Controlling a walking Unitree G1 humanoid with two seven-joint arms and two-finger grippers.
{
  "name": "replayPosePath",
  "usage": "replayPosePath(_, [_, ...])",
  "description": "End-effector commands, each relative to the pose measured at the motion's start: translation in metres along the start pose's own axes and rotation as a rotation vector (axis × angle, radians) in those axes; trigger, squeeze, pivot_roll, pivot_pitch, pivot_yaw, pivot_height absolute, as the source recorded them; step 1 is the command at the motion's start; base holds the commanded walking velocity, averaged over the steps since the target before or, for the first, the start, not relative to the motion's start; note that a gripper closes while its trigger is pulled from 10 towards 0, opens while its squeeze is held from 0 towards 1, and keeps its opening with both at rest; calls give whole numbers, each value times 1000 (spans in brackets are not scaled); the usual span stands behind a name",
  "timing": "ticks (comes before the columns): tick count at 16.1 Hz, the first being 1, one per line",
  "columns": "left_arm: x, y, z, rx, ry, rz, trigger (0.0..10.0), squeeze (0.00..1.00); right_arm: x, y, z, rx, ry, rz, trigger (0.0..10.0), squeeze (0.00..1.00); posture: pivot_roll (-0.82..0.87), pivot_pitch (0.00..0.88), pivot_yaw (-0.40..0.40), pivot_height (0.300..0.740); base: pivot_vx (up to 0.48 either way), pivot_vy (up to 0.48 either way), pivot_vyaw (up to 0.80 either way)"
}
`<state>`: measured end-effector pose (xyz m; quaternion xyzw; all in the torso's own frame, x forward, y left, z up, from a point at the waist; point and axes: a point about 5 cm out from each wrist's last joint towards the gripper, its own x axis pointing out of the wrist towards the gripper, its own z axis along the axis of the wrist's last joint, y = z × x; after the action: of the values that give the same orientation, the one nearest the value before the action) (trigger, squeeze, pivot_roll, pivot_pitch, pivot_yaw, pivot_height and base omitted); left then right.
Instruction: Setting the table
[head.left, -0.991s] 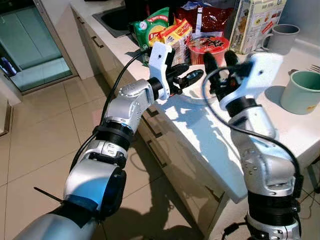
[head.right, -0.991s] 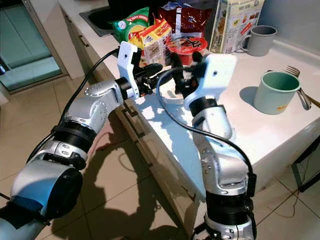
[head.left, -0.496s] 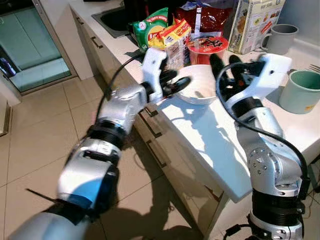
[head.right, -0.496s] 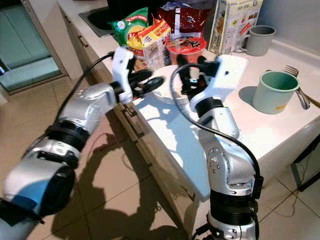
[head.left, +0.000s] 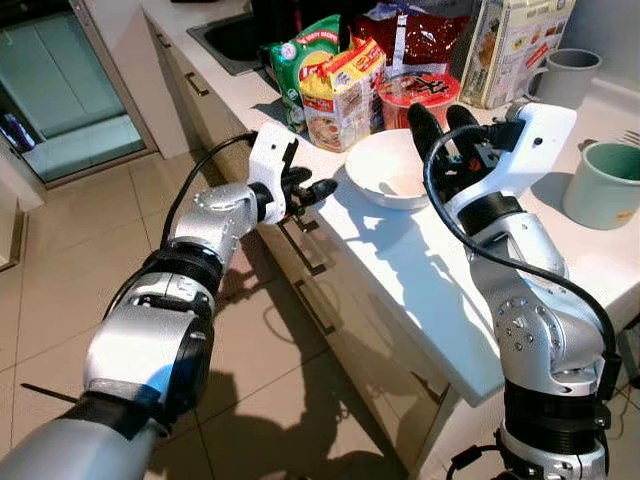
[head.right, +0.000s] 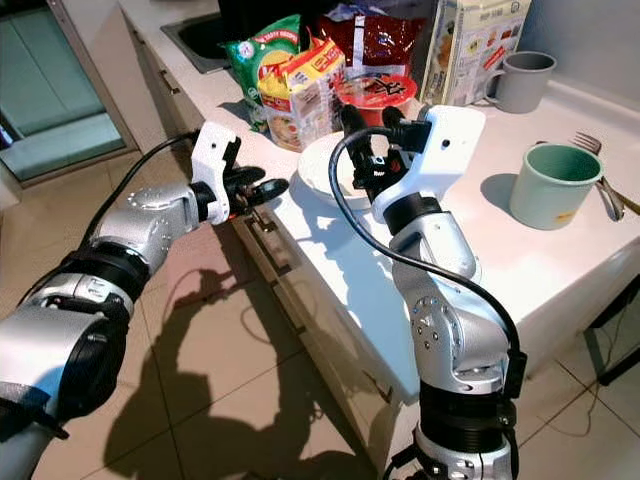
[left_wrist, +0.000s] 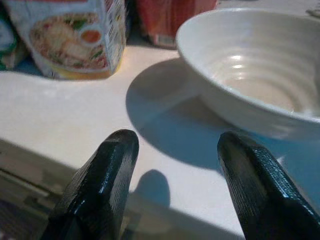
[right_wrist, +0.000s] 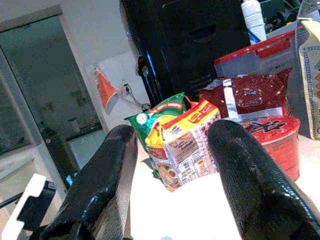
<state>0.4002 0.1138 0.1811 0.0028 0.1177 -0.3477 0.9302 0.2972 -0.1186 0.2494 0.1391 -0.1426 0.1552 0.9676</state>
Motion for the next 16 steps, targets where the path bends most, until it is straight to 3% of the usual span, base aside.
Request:
replayPosePath(1, [-4,6,11,16,3,7,10000,0,-1,6,1,-1,0,30,10000,0,-41,0,137,740,0,0,0])
replayPosePath(10, [-4,6,11,-18,19,-11,10000,0,-2,7,-3,-7,21,34,10000,0,-37,0,138,740,0,0,0])
replayPosePath(12, [-6,9,9,-11,32,-6,10000,0,-5,-3,-10,67,66,-32,10000,0,-37,0,140,740,0,0,0])
replayPosePath(15, [-7,10,4,2,55,3,10000,0,-9,-12,-3,125,79,-37,10000,0,-39,0,139,740,0,0,0])
replayPosePath(16, [-9,13,0,-1,62,22,10000,0,-17,-18,-1,103,104,-15,10000,0,-41,0,138,740,0,0,0])
